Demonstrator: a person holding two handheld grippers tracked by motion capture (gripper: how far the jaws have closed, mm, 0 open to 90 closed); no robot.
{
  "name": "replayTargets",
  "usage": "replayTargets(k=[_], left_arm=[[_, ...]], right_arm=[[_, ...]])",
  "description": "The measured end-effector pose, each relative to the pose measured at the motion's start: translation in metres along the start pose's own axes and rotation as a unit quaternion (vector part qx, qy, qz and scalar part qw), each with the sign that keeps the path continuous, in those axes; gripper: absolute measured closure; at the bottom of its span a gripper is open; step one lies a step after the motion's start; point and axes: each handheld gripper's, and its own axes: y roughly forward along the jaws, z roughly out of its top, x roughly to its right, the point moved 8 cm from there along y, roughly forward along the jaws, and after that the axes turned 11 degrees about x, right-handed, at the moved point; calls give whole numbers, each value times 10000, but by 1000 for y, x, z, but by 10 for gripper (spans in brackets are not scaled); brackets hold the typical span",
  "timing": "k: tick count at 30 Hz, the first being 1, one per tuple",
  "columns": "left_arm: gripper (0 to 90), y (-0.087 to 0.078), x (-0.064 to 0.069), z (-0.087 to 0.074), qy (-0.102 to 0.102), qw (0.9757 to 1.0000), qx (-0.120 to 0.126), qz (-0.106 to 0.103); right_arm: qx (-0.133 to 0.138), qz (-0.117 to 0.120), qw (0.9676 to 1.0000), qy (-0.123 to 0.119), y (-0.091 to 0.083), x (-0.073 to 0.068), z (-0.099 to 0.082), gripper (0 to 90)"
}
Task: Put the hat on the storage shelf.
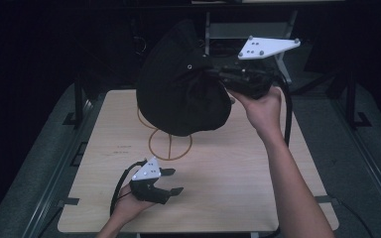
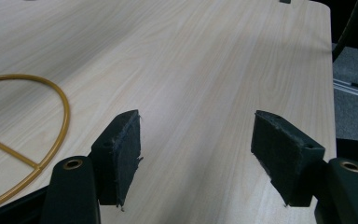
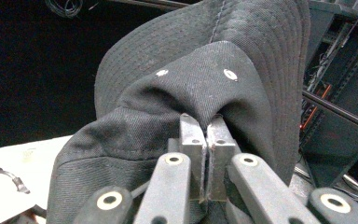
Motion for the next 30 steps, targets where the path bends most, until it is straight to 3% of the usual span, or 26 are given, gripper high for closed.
replayTargets(k=[9,21,30], left_arm=[[324,2,3,-1,46,10000,-56,-47],[326,3,3,1,188,9998,-99,-47],[326,5,5,3,252,9996,-86,-91]], right_arm=[[-19,1,10000,11,27,3,7,881],[-252,111,9996,110,73,8,9,880],[-457,234,9986,145,118,10,10,878]])
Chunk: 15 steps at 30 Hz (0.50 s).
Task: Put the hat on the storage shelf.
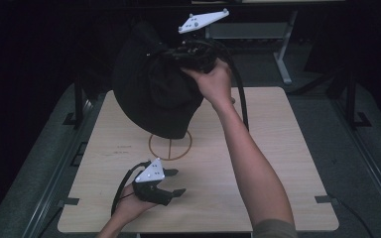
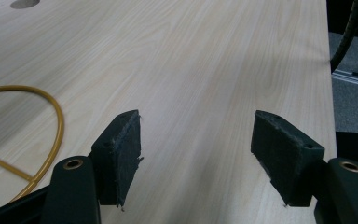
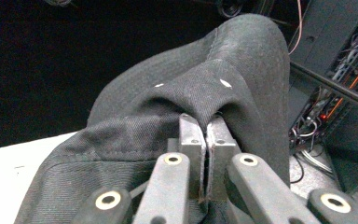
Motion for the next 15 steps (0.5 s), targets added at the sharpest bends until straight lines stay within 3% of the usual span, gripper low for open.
replayTargets(k=[6,15], left_arm=[[325,1,2,1,51,10000,-4,-34],[325,4,7,0,155,9998,-81,-28]], right_arm=[[-121,47,9999,86,24,3,-6,876],[-371,29,9990,245,43,9,-18,872]])
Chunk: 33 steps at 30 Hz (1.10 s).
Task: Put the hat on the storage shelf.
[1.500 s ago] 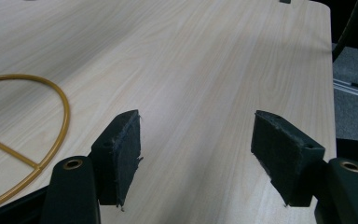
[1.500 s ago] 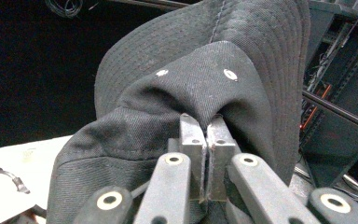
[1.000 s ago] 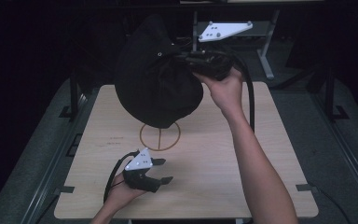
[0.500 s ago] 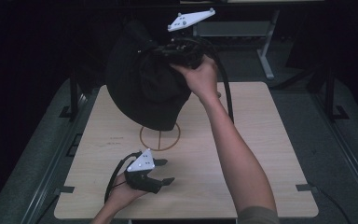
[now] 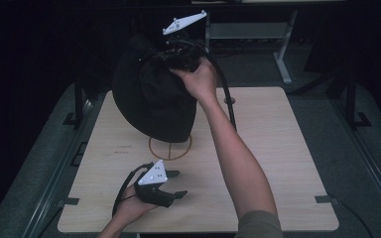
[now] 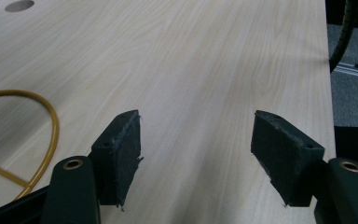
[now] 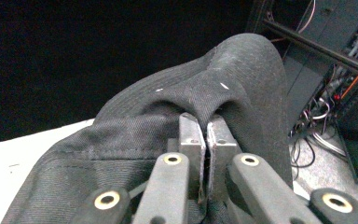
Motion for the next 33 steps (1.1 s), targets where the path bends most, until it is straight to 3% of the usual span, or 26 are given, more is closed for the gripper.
replayTargets(k=[5,7,11,12,14,16,19,24,27,33], left_arm=[[325,3,2,0,68,10000,-46,-25],[325,4,3,0,69,10000,-33,-28],[325,4,2,-1,75,10000,-51,-24],[325,4,2,-2,74,9999,-71,-34],[325,4,4,-3,91,9999,-95,-50],[325,4,6,-3,110,9999,-109,-71],[325,3,8,-3,107,9999,-76,-82],[325,1,7,-4,120,9999,-102,-56],[325,1,7,-4,87,9999,-83,-46],[321,-3,3,-4,0,10000,-14,0]], right_arm=[[-229,-11,9996,173,9,8,-9,866],[-503,-54,9985,194,18,13,-18,859],[-724,-85,9971,236,27,15,-27,827],[-839,-67,9961,269,31,15,-31,810],[-1082,-105,9937,286,39,17,-40,682],[-1259,-49,9915,335,42,16,-45,637],[-1297,-21,9908,387,41,14,-47,589],[-1024,-9,9936,482,32,15,-44,532],[-939,73,9935,639,20,14,-44,503],[-776,116,9945,687,7,13,-48,472]])
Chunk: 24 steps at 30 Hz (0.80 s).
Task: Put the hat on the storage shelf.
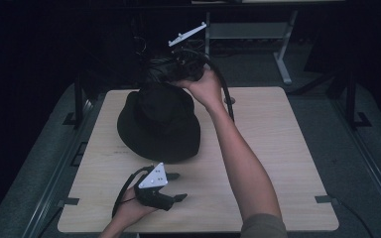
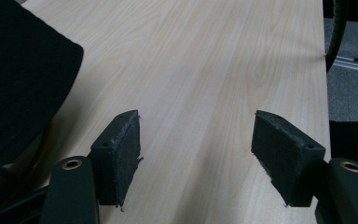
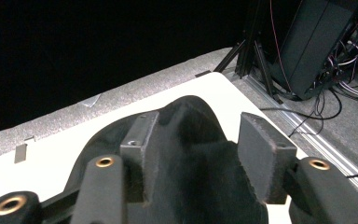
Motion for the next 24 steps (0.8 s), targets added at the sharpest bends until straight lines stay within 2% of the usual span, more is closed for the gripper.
replayTargets(k=[5,10,20,24], left_arm=[[308,-2,-2,1,-91,9999,60,36],[299,-2,-3,0,-93,9999,30,45],[270,0,-3,1,-268,9995,126,92],[260,-1,-7,0,-225,9996,88,132]], right_arm=[[151,40,9998,85,-11,-2,-7,448],[293,132,9993,192,-25,-4,-13,426],[369,23,9989,292,-54,1,-35,397],[372,-27,9988,327,-64,3,-43,387]])
